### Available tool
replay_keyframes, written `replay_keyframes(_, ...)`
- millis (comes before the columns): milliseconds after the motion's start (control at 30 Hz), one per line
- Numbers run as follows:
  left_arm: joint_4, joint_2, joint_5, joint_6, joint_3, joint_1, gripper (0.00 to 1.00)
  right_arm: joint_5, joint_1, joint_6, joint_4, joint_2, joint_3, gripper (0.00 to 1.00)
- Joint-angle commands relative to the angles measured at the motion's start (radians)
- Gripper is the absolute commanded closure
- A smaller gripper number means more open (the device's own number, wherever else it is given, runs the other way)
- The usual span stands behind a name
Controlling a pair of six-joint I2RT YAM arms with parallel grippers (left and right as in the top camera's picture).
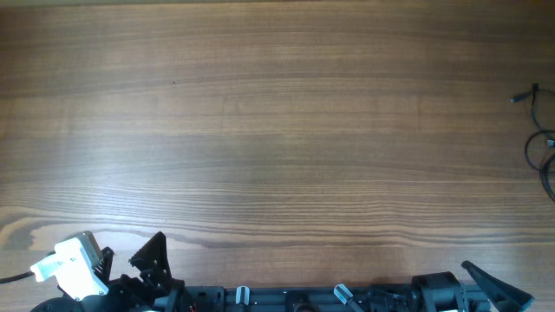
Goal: Untangle cables
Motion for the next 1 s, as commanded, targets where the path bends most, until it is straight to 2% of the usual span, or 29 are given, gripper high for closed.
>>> replay_keyframes(0,0.002,-0.006,-0.006,0.002,-0.002,0.004,0.00,0.050,0.008,-0.017,-0.002,-0.015,-0.002,0.00)
replay_keyframes(900,0.002,-0.006,-0.006,0.002,-0.002,0.004,0.00,0.072,0.008,-0.013,-0.002,-0.015,-0.013,0.00)
replay_keyframes(967,0.002,-0.006,-0.006,0.002,-0.002,0.005,0.00,0.071,0.008,0.061,0.000,-0.015,-0.074,0.01)
